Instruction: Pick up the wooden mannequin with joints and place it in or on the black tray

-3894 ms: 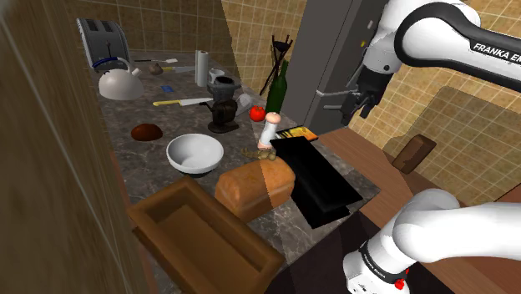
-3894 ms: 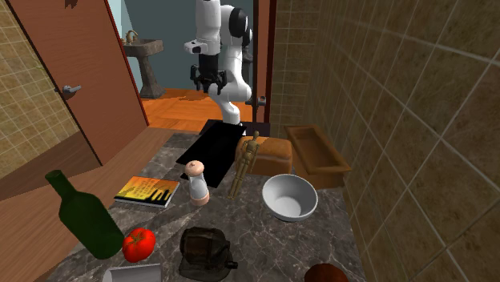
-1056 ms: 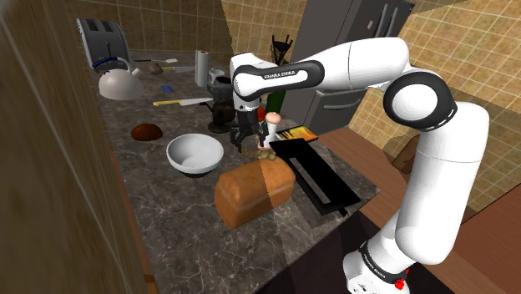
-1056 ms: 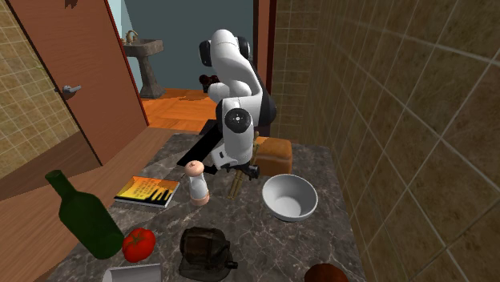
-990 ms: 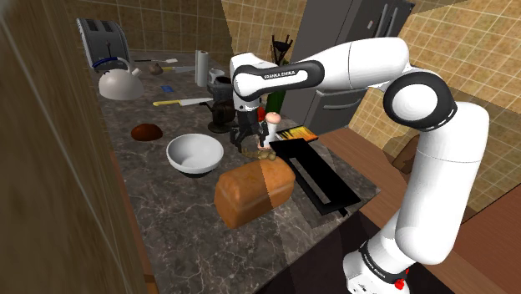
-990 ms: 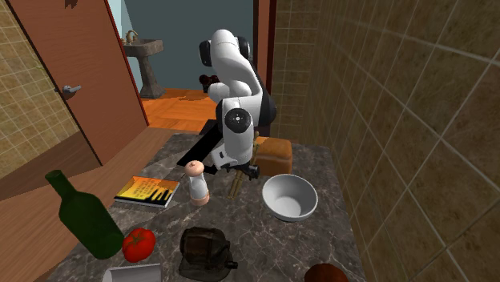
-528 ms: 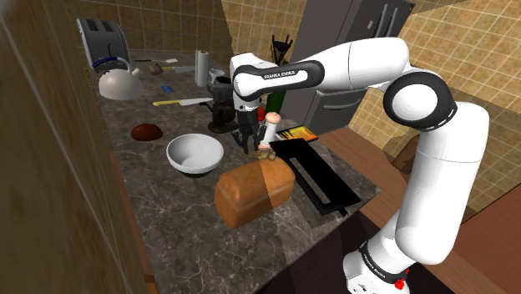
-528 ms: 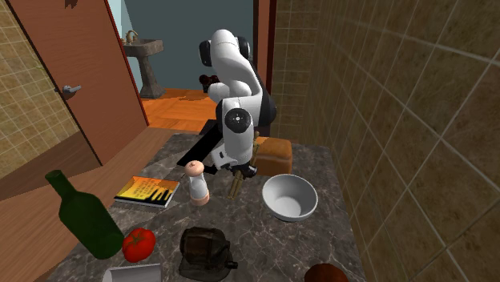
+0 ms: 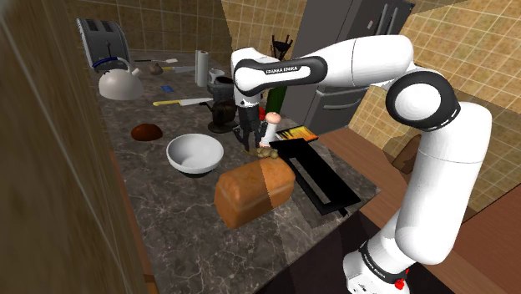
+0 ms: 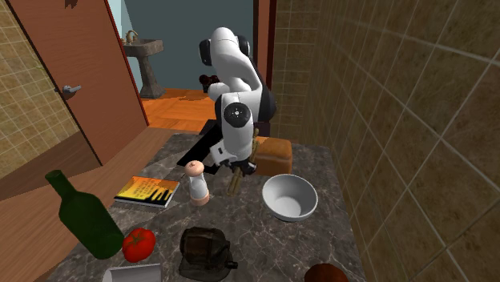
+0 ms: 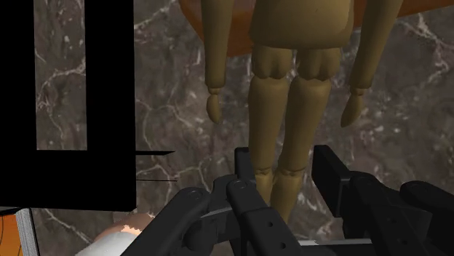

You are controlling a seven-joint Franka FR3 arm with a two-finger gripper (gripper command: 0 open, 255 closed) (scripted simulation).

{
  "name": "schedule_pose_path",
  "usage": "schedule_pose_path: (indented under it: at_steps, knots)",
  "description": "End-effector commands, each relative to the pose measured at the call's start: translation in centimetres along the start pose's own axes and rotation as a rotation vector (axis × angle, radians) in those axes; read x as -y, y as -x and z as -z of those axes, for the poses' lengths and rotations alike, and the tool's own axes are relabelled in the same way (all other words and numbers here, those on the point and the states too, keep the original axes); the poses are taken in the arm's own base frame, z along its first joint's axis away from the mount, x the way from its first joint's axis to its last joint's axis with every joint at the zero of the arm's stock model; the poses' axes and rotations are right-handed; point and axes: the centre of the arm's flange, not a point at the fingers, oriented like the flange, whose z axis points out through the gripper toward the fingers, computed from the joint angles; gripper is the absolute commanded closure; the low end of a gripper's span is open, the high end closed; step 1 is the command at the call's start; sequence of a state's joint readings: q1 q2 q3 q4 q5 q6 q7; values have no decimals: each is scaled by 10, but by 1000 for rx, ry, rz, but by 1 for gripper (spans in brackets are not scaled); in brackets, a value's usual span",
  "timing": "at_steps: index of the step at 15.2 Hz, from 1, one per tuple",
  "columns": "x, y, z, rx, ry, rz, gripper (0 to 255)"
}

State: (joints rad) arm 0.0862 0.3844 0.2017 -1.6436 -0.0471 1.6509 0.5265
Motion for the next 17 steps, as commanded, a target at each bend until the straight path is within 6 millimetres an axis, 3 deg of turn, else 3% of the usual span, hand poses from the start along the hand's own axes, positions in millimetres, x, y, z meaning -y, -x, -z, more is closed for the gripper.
schedule_pose_path:
  at_steps: [1,17]
  knots:
    - [0,4,10,0,0,0,255]
    - [-13,31,88,0,0,0,255]
